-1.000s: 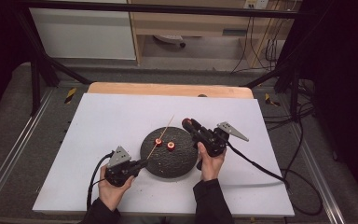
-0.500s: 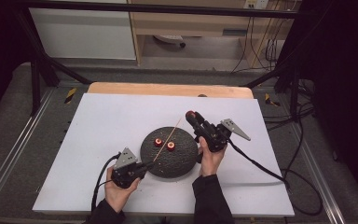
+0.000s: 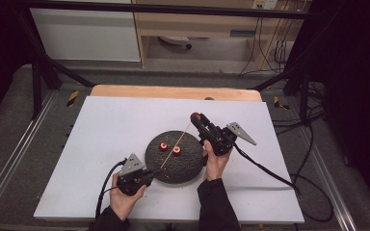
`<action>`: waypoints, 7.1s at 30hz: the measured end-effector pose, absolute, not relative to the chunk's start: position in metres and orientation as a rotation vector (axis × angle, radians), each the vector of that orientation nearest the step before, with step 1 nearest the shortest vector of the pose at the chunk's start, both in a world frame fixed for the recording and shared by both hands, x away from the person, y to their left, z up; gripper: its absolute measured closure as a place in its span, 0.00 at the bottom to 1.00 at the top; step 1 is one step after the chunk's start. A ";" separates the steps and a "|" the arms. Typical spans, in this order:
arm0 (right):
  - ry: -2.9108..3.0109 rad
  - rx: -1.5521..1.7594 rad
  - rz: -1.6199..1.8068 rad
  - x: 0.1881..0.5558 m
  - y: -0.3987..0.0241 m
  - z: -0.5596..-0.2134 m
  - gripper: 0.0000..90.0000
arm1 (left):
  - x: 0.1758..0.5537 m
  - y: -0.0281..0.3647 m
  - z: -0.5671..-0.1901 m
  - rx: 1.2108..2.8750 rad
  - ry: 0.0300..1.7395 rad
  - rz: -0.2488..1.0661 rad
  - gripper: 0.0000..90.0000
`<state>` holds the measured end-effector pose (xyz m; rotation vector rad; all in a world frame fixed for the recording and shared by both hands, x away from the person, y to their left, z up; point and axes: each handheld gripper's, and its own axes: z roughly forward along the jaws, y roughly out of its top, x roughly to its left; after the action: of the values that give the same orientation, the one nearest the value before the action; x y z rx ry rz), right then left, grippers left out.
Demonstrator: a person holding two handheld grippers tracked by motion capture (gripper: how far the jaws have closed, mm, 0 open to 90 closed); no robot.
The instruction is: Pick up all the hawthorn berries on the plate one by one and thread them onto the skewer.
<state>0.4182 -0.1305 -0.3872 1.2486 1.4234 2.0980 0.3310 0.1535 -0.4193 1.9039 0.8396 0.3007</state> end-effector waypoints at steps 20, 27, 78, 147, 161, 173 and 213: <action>1.433 1.204 2.113 0.416 -0.129 -0.389 0.68 | 0.332 0.150 -0.419 1.879 0.849 0.280 0.98; 1.449 1.196 2.118 0.414 -0.127 -0.391 0.68 | 0.331 0.146 -0.418 1.866 0.855 0.266 0.98; 1.643 1.181 2.134 0.386 -0.118 -0.404 0.68 | 0.361 0.105 -0.381 1.810 0.862 0.320 0.98; 2.470 1.116 1.151 0.411 -0.114 -0.393 0.04 | 0.319 0.241 -0.433 2.004 0.943 0.379 0.98; 2.577 1.088 0.967 0.445 -0.074 -0.379 0.09 | 0.318 0.246 -0.435 2.008 0.943 0.375 0.98; 2.688 1.118 0.770 0.469 -0.050 -0.391 0.21 | 0.319 0.246 -0.436 2.013 0.947 0.365 0.98; 2.750 1.312 0.694 0.485 -0.042 -0.411 0.67 | 0.320 0.246 -0.437 2.017 0.952 0.362 0.98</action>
<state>0.4854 -0.0419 -0.4110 1.3121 2.7496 0.6938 0.3203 0.2458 -0.4372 2.0171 0.9517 0.3615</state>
